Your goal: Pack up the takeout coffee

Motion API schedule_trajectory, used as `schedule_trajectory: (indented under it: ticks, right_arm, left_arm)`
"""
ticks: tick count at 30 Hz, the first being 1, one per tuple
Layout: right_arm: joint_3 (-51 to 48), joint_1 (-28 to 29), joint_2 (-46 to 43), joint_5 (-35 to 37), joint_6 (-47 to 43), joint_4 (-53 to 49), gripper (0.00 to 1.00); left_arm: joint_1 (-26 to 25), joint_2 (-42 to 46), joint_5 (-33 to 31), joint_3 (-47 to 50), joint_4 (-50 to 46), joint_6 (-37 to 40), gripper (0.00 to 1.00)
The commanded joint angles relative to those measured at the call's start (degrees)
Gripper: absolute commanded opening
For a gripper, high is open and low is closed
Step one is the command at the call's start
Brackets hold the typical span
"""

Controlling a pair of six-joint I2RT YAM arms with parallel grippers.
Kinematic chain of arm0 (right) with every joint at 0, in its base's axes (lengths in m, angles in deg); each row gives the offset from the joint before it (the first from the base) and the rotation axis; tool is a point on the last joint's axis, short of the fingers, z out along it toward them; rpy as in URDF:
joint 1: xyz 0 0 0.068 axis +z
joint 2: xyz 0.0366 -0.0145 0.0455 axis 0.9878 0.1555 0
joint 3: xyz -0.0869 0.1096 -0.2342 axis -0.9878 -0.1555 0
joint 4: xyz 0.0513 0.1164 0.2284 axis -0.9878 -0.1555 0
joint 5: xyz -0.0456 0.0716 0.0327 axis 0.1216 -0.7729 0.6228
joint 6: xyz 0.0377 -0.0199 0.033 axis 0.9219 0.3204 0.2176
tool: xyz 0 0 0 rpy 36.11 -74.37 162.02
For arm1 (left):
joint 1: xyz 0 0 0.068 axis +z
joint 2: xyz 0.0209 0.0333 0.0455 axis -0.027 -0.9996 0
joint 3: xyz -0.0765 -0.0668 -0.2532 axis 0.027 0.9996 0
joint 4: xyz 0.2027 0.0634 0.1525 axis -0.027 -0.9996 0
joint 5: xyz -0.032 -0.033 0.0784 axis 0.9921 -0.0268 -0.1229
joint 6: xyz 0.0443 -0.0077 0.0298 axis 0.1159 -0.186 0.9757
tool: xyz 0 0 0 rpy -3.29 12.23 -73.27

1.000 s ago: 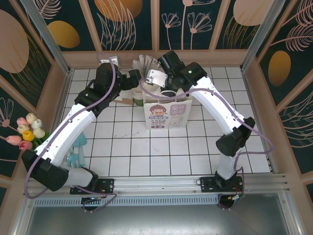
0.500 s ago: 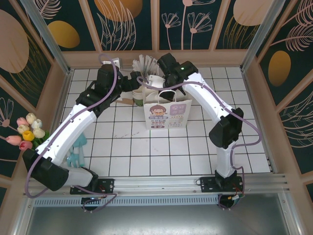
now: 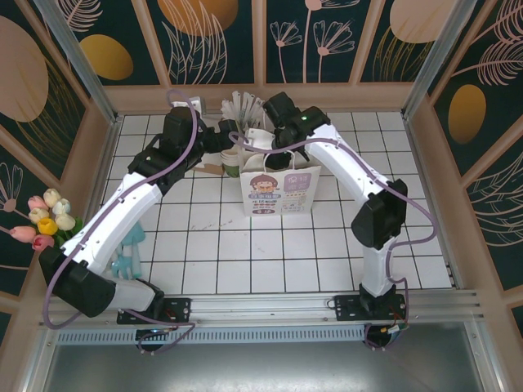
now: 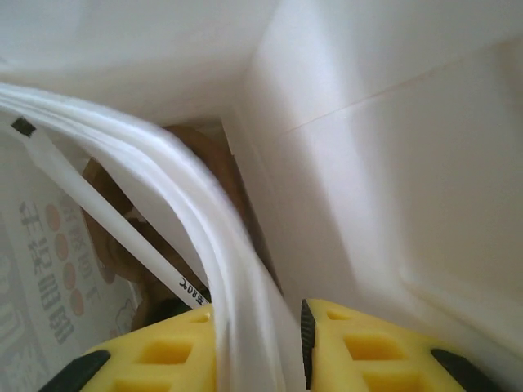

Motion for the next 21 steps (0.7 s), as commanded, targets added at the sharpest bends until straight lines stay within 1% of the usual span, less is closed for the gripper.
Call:
schedule_trajectory:
  ticks: [1, 5, 9, 12, 15, 16, 17, 18, 19, 20, 21]
  right_arm:
    - [-0.8, -0.3, -5.2, -1.6, -0.8, 0.9, 0.35]
    - [-2.6, -0.7, -9.1, -4.0, -1.2, 2.6, 0.39]
    - [-5.8, -1.1, -13.9, -4.7, -1.3, 6.4, 0.44]
    - [-10.1, -1.2, -19.2, -3.4, -0.4, 12.6, 0.48]
    - [-15.9, -1.5, -25.3, 0.5, 1.3, 21.2, 0.54]
    - [-17.9, -1.7, -27.5, 2.2, 2.1, 24.7, 0.57]
    - [-19.9, -2.2, -29.5, 3.6, 2.9, 27.7, 0.64]
    - [-21.7, -2.8, -31.1, 4.7, 4.0, 30.5, 0.75]
    - [-23.5, -3.4, -33.0, 5.5, 5.1, 33.0, 0.80]
    - [-25.3, -4.2, -34.7, 6.0, 6.2, 35.3, 0.88]
    - [-27.1, -4.7, -36.0, 6.3, 7.5, 37.6, 0.91]
  left_arm:
    - [0.8, 1.6, -0.8, 0.6, 1.6, 0.8, 0.99]
    - [1.1, 2.1, -1.6, 0.7, 1.5, 0.4, 0.98]
    - [1.5, 2.8, -2.7, 1.1, 1.8, -0.3, 0.99]
    - [1.8, 3.9, -4.1, 2.1, 2.5, -1.0, 0.98]
    - [2.0, 4.8, -5.8, 3.0, 2.9, -1.7, 0.99]
    - [2.2, 5.1, -6.4, 3.4, 3.1, -1.9, 0.99]
    - [2.3, 5.4, -7.0, 3.7, 3.3, -2.1, 0.98]
    - [2.4, 5.7, -7.6, 4.1, 3.5, -2.3, 0.98]
    - [2.5, 6.1, -8.1, 4.5, 3.9, -2.6, 0.99]
    - [2.6, 6.5, -8.8, 4.9, 4.2, -2.8, 0.98]
    - [2.7, 6.8, -9.3, 5.3, 4.5, -2.8, 0.98]
